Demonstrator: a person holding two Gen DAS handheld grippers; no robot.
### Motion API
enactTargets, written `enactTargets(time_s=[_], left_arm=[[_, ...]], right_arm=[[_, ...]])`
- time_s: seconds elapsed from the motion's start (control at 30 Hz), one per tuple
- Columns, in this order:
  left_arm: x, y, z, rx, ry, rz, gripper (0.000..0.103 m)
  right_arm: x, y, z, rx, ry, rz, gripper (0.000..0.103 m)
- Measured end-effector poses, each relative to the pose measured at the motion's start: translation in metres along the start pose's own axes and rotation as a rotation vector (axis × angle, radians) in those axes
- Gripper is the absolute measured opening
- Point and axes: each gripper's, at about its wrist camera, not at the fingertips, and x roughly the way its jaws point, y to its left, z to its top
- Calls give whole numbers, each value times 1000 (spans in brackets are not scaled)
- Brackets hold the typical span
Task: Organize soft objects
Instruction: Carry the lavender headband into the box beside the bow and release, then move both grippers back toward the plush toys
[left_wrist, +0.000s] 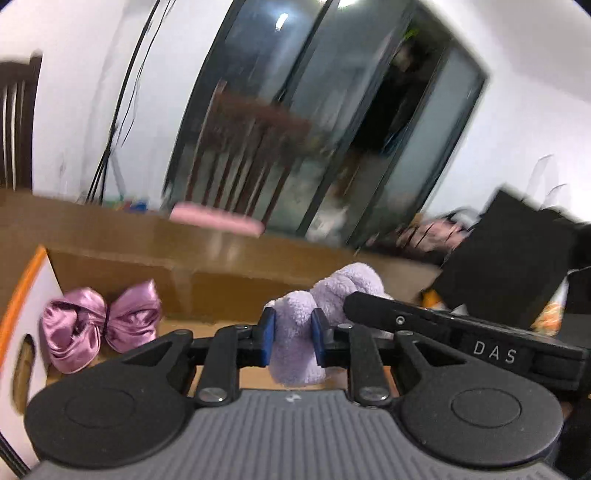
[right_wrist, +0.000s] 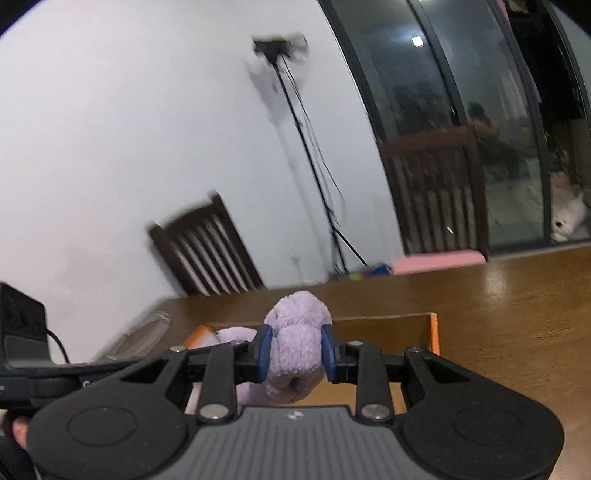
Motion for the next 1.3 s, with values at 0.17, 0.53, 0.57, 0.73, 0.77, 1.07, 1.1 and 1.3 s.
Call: enactTargets(time_s=[0.17, 0.53, 0.57, 0.73, 0.77, 1.07, 1.1, 1.3], left_arm=[[62, 17, 13, -46, 116, 158, 35], [-1, 8, 33, 50, 48, 221, 66], [-19, 4, 32, 72, 33, 220, 66], [-98, -25, 33, 166, -51, 240, 78], [-114, -30, 31, 174, -70, 243, 79], [-247, -56, -67, 240, -263, 287, 89], [-260, -58, -82, 249, -280, 287, 91], [-311, -62, -173, 270, -380, 306, 101]], right_arm=[[72, -19, 2, 10, 159, -132, 27], [67, -4, 12, -84, 203, -308, 52], [54, 0, 18, -91, 185, -305, 53], [-23, 25, 45, -140, 94, -296, 61], [-40, 30, 48, -150, 76, -299, 62], [-193, 74, -2, -236, -113, -237, 76], [-206, 78, -15, -244, -124, -229, 77], [-263, 97, -109, -305, -180, -183, 83]])
